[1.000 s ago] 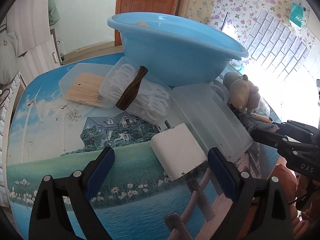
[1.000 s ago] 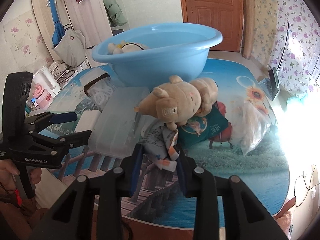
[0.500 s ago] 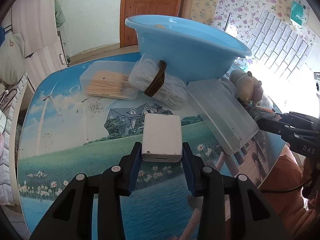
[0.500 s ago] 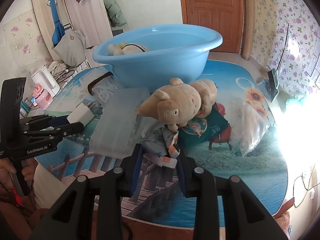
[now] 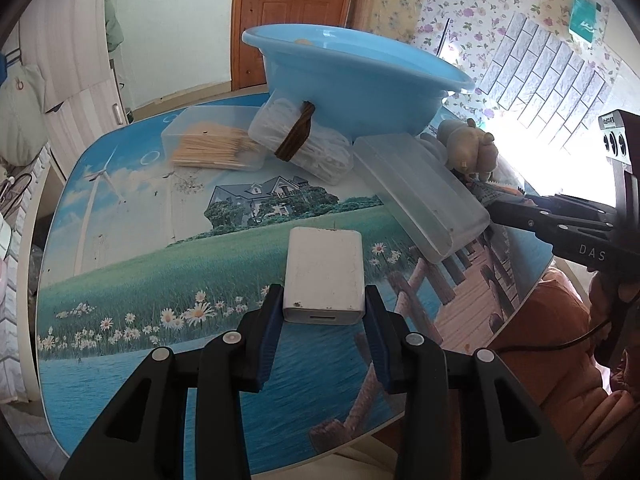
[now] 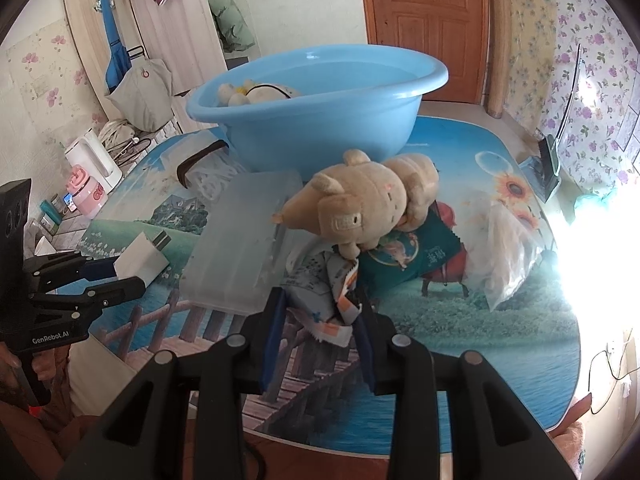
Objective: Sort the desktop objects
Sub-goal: 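Grasp the white small box with the left tool while the right grasps the grey packet, then lift the white box with the left tool while the right carries the grey packet toward the blue basin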
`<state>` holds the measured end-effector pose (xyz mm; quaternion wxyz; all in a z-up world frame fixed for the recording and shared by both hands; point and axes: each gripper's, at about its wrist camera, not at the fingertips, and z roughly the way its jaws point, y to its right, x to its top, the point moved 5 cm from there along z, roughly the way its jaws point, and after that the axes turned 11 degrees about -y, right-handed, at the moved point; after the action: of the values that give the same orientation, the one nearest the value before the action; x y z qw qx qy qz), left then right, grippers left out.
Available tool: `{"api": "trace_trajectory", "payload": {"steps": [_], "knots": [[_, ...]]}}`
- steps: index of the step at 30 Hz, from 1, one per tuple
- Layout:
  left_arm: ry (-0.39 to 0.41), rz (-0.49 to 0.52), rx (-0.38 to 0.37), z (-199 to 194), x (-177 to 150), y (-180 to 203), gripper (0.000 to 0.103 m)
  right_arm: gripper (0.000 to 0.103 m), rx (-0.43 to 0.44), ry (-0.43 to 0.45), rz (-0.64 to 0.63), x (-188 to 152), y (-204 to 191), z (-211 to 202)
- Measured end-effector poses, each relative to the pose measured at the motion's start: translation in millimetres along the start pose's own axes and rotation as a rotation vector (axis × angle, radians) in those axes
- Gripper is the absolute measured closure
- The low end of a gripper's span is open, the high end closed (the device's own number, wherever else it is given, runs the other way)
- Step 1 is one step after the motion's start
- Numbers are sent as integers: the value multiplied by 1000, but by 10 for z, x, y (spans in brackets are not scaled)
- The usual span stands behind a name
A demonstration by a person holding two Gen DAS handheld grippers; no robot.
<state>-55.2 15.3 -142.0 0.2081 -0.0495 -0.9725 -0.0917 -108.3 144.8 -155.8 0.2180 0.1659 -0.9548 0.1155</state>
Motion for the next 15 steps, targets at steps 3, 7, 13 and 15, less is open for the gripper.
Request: {"api": "trace_trajectory", "payload": {"steps": [3, 7, 13, 15], "knots": [[1, -2, 3, 16, 21, 10, 65, 68, -21, 7, -3, 4, -1, -13], [1, 13, 12, 39, 45, 33, 63, 58, -55, 26, -11, 32, -3, -53], [3, 43, 25, 90, 110, 69, 52, 52, -64, 14, -32, 48, -50, -4], [6, 52, 30, 112, 137, 70, 47, 52, -74, 5, -40, 40, -63, 28]]}}
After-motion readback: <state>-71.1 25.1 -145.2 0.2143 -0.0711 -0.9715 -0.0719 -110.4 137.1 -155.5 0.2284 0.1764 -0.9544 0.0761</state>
